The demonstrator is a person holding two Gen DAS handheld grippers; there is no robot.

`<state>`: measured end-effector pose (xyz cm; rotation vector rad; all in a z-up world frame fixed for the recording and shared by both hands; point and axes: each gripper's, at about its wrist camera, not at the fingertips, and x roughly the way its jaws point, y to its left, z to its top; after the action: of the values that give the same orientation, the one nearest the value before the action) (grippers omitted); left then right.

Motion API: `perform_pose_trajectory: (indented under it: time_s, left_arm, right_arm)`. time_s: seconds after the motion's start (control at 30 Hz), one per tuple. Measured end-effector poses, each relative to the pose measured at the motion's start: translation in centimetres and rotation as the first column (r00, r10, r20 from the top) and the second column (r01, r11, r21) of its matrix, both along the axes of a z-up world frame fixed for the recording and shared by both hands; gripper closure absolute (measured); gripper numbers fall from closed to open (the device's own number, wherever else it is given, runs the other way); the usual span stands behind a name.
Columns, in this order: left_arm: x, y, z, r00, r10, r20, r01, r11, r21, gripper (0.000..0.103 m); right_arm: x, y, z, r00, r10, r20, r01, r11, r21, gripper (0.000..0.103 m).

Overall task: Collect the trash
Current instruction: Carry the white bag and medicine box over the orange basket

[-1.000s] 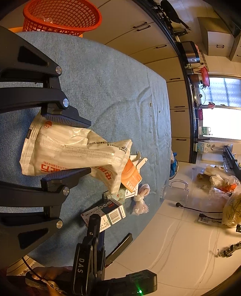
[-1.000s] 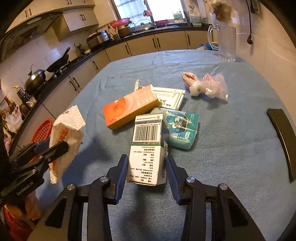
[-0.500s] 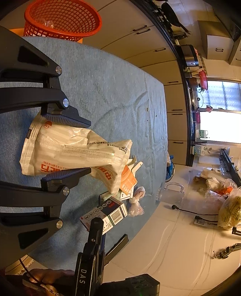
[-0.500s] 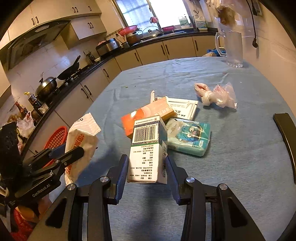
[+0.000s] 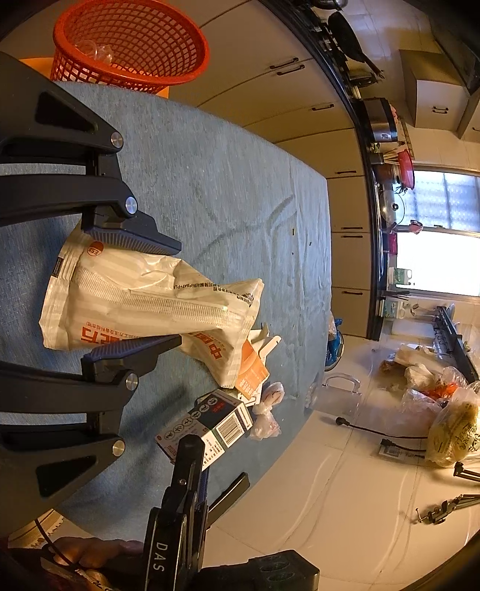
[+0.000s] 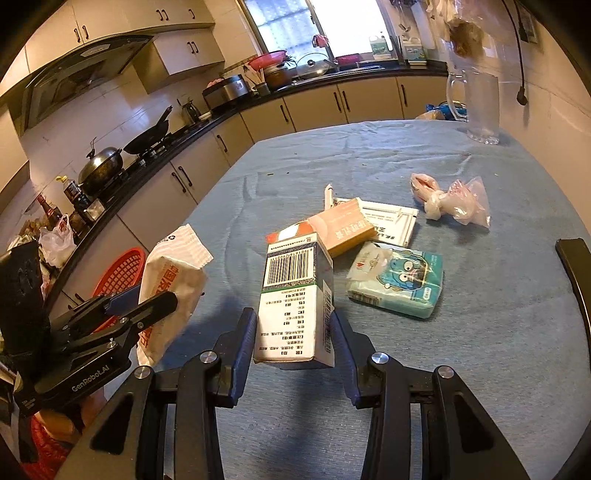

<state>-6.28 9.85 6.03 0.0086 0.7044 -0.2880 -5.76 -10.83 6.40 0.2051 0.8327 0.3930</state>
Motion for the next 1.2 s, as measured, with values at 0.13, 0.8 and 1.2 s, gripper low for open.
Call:
perform_pose_trajectory:
  time_s: [0.13,0.8,1.2]
  left_arm:
    - [-0.2,0.6,0.2,1.0,0.012,0.006,-0.012,1.0,-0.007,0.062]
    - [-2.2,7.4,2.7,0.987,0.142,0.07,-0.138,0.988,-0.068,0.061]
    - [-3.7,15.3,3.7,0.95,0.294,0.099,-0.282,0.952,-0.12,0.061]
  right_arm:
    - [0.0,0.6,0.2,1.0,0.01,-0.003,-0.01,1.0,0.001,0.059]
    - [1.1,6.9,1.6,0.992,0.125,0.002,-0.125,0.992,0.004,0.059]
    - [2.3,14.9,3.0,0.965,0.263,0.004,-0.263,0.965,-0.001,0.059]
